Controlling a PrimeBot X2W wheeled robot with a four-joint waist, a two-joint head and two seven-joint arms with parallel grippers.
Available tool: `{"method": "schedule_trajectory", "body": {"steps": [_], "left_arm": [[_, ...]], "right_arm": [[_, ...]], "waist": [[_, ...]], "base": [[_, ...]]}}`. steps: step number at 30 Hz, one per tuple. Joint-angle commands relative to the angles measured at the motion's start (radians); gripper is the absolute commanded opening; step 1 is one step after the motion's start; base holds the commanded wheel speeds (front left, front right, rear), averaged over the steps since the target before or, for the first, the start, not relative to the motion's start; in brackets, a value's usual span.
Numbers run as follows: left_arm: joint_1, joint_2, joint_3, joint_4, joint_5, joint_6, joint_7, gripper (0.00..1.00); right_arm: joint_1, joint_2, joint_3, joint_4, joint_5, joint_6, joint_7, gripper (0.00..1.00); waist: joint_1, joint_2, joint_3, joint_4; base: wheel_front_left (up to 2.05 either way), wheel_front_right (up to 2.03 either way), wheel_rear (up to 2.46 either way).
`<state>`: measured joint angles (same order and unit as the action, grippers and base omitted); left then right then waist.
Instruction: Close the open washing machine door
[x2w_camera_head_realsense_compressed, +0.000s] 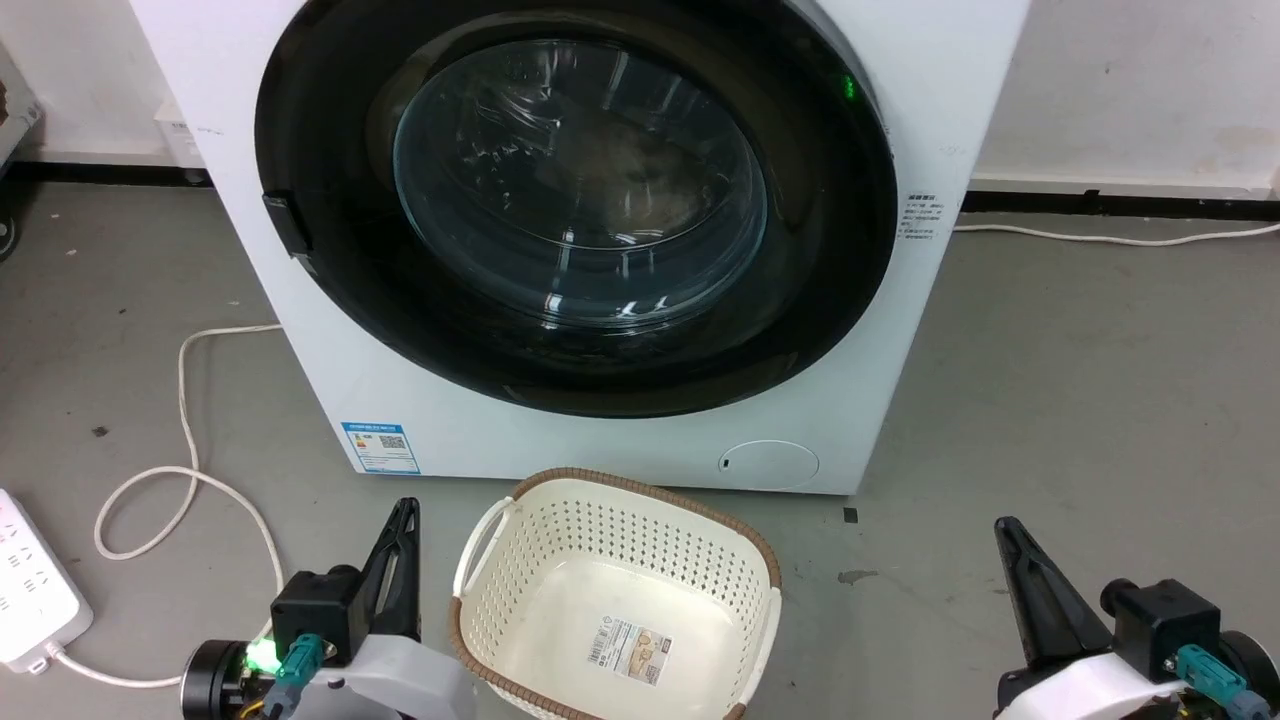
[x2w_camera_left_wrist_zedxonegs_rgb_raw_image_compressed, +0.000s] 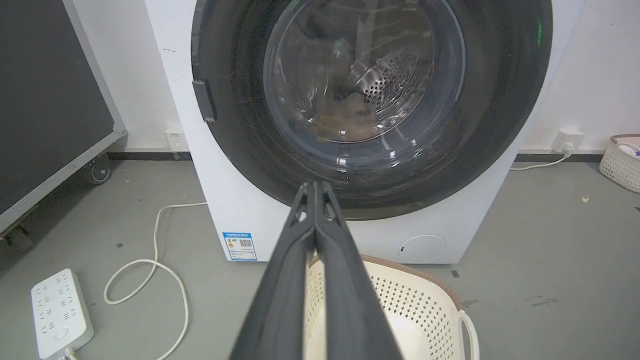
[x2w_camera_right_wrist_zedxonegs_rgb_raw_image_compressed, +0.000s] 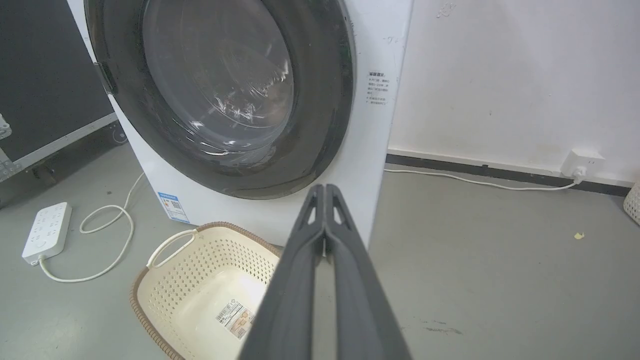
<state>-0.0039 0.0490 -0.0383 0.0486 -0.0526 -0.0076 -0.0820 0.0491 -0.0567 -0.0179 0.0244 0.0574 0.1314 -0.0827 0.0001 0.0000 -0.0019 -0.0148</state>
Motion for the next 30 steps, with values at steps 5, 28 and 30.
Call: {"method": "schedule_trajectory", "body": {"steps": [5,28,30], "left_arm": [[0.003,0.001,0.009,-0.013,0.014,0.004,0.013,0.0],[0.004,0.001,0.028,-0.036,0.04,0.007,0.058,0.0],[0.004,0.001,0.03,-0.038,0.042,0.007,0.063,0.0]], "right_arm": [[-0.023,0.005,0.004,-0.01,-0.015,-0.001,0.014,0.0],[-0.04,0.006,0.013,-0.019,-0.043,-0.001,0.059,0.0],[-0.042,0.006,0.014,-0.02,-0.046,-0.001,0.063,0.0]], "waist": [[0.0,0.0,0.0,0.002],[0.0,0.0,0.001,0.01],[0.0,0.0,0.001,0.011]], "base": [[0.0,0.0,0.0],[0.0,0.0,0.0],[0.0,0.0,0.0]]}}
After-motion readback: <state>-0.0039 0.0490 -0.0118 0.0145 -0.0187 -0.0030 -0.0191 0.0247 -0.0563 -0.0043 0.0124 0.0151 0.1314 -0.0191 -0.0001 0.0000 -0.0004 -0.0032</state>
